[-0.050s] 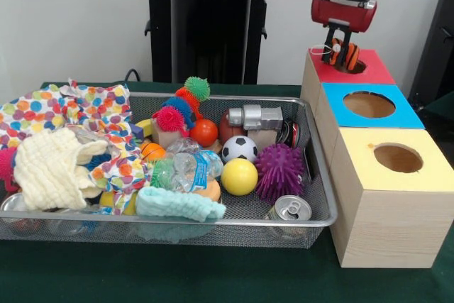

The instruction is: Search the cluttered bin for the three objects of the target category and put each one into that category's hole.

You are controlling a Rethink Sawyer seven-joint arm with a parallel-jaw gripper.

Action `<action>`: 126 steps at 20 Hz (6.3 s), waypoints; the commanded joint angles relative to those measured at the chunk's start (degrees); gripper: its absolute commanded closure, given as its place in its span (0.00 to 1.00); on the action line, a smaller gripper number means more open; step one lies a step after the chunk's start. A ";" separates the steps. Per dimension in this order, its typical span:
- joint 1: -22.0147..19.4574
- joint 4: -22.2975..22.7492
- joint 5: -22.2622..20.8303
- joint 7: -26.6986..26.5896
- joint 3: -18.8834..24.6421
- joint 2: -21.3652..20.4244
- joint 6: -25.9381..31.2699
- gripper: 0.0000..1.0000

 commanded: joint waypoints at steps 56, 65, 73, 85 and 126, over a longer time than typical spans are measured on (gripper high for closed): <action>-3.27 -7.06 9.13 3.26 5.30 -9.64 23.06 0.00; -3.41 -7.16 9.60 2.90 4.65 -11.47 22.76 0.00; -8.67 -0.26 9.19 1.40 9.14 -3.33 6.32 0.00; -3.92 -1.66 5.67 3.63 4.91 0.09 2.95 1.00; -7.29 0.70 7.62 3.59 7.81 -1.76 3.71 1.00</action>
